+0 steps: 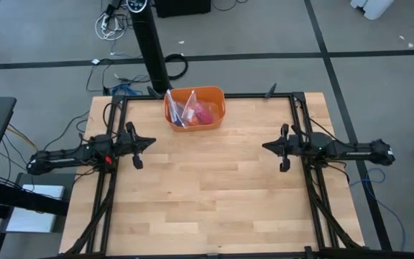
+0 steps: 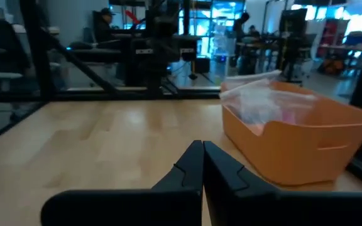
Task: Roll bandage
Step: Return to home position
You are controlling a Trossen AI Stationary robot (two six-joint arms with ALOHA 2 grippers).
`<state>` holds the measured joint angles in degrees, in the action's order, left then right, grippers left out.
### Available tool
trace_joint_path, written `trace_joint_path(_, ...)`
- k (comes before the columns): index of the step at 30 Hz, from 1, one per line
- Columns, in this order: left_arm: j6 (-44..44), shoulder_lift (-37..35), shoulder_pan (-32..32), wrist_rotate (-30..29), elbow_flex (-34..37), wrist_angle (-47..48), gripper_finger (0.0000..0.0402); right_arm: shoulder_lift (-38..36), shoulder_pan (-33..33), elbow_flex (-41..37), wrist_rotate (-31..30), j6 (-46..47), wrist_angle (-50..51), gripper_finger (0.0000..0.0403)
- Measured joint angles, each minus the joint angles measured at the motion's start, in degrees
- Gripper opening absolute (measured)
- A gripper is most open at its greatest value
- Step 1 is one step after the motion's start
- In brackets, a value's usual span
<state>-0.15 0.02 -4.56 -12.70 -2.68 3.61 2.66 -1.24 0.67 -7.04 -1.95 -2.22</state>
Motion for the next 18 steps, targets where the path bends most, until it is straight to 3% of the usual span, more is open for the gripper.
trace_joint_path(18, 1.16, 0.01, 0.0, -1.45, 0.42, -1.15, 0.0006, -0.01, 1.78, -0.17, -12.76, -5.68, -1.49, 0.0004)
